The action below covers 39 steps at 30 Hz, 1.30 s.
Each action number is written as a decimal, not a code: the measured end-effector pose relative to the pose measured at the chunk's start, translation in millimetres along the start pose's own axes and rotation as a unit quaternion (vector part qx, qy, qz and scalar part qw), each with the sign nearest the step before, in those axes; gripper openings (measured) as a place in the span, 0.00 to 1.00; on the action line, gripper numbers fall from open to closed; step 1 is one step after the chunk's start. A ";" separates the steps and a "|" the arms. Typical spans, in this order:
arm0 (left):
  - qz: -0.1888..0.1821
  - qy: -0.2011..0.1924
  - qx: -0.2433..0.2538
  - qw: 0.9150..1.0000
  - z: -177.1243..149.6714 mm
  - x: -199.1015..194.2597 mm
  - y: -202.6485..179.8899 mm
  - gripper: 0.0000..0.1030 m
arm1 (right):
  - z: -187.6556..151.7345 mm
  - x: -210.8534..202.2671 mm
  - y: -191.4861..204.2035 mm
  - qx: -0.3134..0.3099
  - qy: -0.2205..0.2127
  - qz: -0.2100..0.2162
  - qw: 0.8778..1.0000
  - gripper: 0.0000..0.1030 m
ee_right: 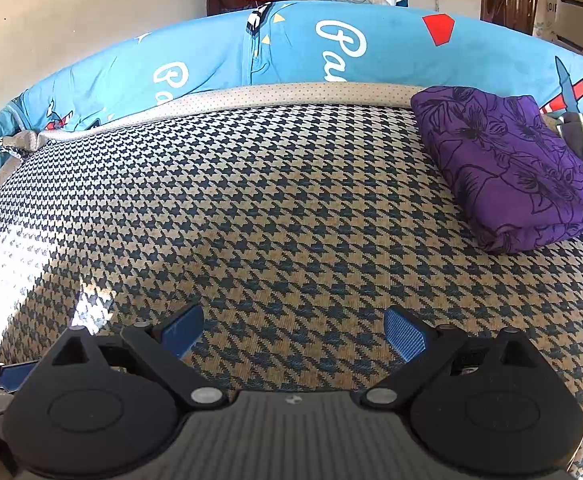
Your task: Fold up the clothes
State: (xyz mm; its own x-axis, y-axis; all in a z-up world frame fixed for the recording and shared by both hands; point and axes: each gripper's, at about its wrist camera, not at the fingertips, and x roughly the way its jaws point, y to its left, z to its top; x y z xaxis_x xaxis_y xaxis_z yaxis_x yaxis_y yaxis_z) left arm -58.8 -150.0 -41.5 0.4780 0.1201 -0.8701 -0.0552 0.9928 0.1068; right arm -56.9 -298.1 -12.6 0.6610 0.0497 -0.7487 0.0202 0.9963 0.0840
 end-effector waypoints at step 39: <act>-0.012 0.042 -0.005 0.999 -4.9 24.4 1.7 1.00 | -2.7 17.2 -0.8 0.006 0.045 -0.005 0.999 0.94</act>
State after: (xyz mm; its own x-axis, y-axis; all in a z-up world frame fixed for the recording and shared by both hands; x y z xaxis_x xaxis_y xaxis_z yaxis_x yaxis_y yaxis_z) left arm -51.5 -145.4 -64.9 0.4040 0.0949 -0.9098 -0.0527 0.9954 0.0805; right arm -47.6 -297.8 -27.3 0.5909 0.0456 -0.8055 0.0360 0.9959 0.0828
